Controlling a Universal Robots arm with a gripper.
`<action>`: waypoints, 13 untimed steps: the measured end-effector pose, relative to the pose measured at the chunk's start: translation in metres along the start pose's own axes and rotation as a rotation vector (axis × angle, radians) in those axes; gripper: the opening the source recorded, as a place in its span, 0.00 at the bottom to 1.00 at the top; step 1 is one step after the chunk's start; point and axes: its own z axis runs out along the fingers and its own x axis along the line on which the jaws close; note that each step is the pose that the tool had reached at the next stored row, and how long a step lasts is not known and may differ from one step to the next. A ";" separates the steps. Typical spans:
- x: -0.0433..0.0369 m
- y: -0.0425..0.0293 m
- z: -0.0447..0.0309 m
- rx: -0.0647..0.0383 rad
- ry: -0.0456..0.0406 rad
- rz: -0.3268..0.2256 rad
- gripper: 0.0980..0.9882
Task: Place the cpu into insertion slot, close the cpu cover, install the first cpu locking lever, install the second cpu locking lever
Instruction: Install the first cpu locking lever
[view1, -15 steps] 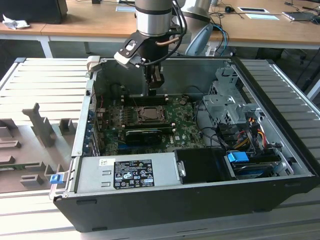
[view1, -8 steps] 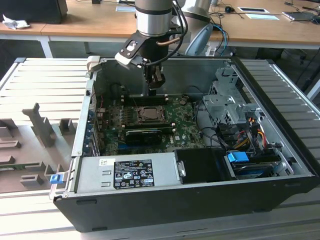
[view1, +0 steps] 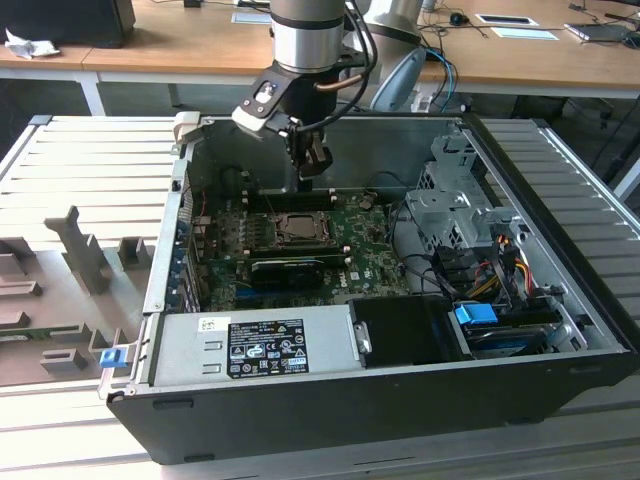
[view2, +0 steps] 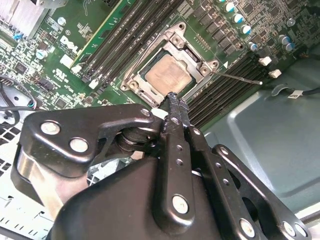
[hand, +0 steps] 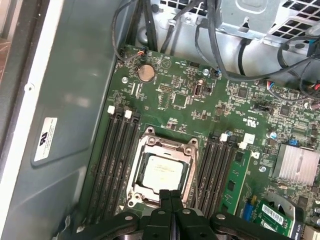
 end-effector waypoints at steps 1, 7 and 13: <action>0.0000 0.0000 0.0000 0.000 0.0001 -0.006 0.01; 0.0000 0.0000 0.0000 -0.001 0.0010 -0.044 0.01; 0.0000 0.0000 0.0000 -0.001 0.0019 -0.086 0.01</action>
